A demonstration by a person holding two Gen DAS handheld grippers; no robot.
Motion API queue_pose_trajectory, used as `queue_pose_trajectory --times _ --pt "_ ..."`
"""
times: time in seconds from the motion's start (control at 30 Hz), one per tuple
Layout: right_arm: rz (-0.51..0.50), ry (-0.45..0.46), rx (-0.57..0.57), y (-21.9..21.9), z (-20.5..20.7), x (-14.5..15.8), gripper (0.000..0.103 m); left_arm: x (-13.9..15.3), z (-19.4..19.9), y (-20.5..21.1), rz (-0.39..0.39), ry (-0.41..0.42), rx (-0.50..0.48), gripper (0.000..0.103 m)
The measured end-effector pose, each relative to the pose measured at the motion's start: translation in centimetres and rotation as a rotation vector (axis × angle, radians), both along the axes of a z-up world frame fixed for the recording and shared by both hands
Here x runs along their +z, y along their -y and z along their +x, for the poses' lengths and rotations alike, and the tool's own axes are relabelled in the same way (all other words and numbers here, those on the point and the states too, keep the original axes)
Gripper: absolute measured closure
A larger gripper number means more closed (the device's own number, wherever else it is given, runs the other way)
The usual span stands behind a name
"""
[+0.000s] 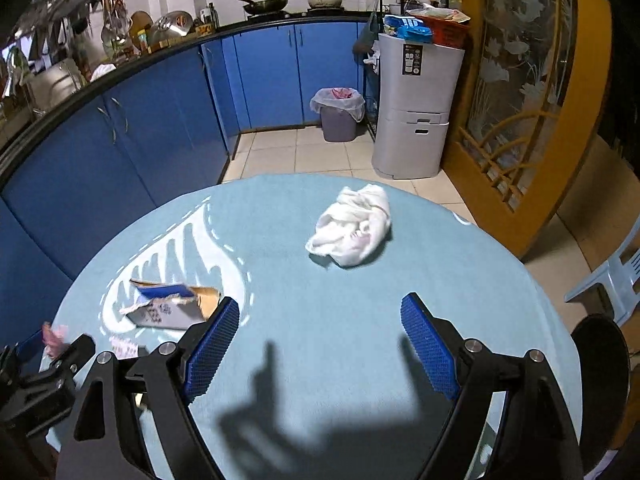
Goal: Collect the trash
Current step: 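Move both grippers back over the table, then grasp the pink wrapper with the left gripper while the right gripper grasps the white cloth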
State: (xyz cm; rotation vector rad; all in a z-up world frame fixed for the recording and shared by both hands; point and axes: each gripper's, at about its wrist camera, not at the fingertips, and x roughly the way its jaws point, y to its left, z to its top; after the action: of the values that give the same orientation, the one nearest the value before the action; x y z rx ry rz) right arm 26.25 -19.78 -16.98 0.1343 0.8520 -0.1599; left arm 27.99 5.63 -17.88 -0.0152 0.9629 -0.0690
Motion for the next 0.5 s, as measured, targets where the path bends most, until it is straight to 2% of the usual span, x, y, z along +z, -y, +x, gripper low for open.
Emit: queue_pose_trajectory --times 0.13,0.23,0.3,0.33,0.37,0.4,0.43,0.5 --pt "-0.024 -0.019 -0.020 0.4 1.8 -0.7 0.022 -0.9 0.1 0.0 0.014 -0.004 0.001 0.004" --pt "-0.017 -0.039 -0.034 1.3 3.4 -1.5 0.022 -1.3 0.0 0.0 0.025 0.009 -0.002 0.008" --pt "-0.015 -0.046 -0.031 1.6 4.2 -1.9 0.022 -1.1 -0.3 0.0 0.054 0.029 0.007 0.024" --pt "-0.017 -0.048 -0.031 1.8 4.6 -2.1 0.022 -1.0 -0.3 0.0 0.051 0.035 0.006 0.028" --pt "-0.017 -0.049 -0.032 1.9 4.8 -2.2 0.026 -1.0 -0.3 -0.1 0.051 0.040 0.008 0.039" --pt "-0.014 -0.048 -0.028 2.0 5.1 -2.3 0.038 -0.9 -0.2 -0.2 0.049 0.045 0.008 0.053" --pt "-0.016 -0.052 -0.023 2.0 5.4 -2.4 0.045 -0.8 -0.1 -0.4 0.048 0.043 0.016 0.055" --pt "-0.006 -0.074 -0.003 2.0 6.1 -2.9 0.070 -0.7 0.2 -0.9 0.031 0.041 0.028 0.067"
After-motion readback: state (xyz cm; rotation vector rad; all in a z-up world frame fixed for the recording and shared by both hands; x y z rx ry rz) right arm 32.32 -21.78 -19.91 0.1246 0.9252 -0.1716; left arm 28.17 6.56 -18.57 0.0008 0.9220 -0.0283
